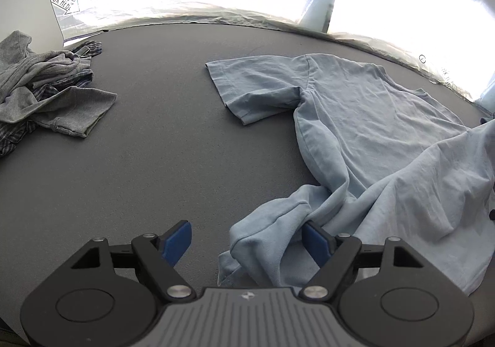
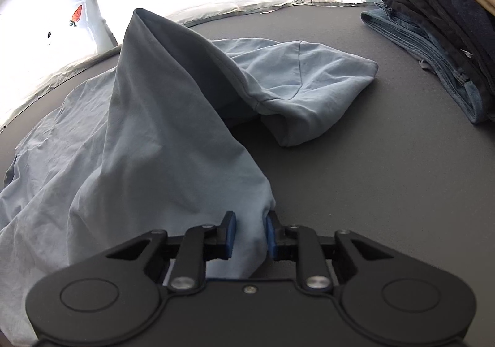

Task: Fold clothes

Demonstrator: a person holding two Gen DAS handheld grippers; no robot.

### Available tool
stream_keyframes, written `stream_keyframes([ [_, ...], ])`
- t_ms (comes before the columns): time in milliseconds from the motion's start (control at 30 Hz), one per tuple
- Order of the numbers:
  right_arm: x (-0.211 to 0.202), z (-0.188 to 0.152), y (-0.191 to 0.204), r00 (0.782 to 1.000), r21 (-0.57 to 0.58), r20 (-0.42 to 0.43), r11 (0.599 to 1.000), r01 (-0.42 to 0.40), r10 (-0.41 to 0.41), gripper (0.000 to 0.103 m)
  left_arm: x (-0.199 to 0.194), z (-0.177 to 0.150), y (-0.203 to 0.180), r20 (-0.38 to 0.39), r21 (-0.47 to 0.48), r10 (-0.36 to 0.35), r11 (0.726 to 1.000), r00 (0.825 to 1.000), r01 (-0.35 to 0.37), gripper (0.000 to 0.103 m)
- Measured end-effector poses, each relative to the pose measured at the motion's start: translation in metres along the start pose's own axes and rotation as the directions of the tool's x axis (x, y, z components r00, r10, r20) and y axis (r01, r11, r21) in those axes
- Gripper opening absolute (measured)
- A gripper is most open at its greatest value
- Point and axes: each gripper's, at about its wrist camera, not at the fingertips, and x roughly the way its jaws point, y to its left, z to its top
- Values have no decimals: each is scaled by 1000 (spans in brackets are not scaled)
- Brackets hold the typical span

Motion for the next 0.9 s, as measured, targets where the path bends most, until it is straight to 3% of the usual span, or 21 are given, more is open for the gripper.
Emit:
stream_keyframes([
  [133, -17, -1, 1, 999, -9, 30, 1000, 17, -17, 12, 3, 3, -3, -16, -12, -19, 1000, 1000, 19, 37],
  [233, -31, -2, 5, 998, -20, 38, 999, 49, -48, 12, 4, 4, -5, -34, -11, -8, 1000, 999, 8, 25],
  [433, -62, -6, 4, 994, 13, 40, 995, 97, -97, 12, -6, 5, 3, -83, -120, -26, 993, 996, 16, 18],
  [633, -122, -18, -5, 981, 40, 79, 984, 172, -175, 11, -48, 5, 15, -90, -246, -131, 963, 987, 105, 15],
  [700, -131, -27, -13, 973, 53, 53, 974, 220, -223, 11, -56, 2, 19, -98, -274, -118, 958, 988, 87, 15],
  [767, -131, -37, -23, 967, 60, -1, 965, 256, -256, 12, -49, -6, 20, -144, -258, -61, 966, 988, 22, 18],
  [900, -116, -53, -35, 956, 85, -107, 955, 284, -274, 12, -28, -19, 22, -231, -211, 45, 973, 972, -96, 17],
])
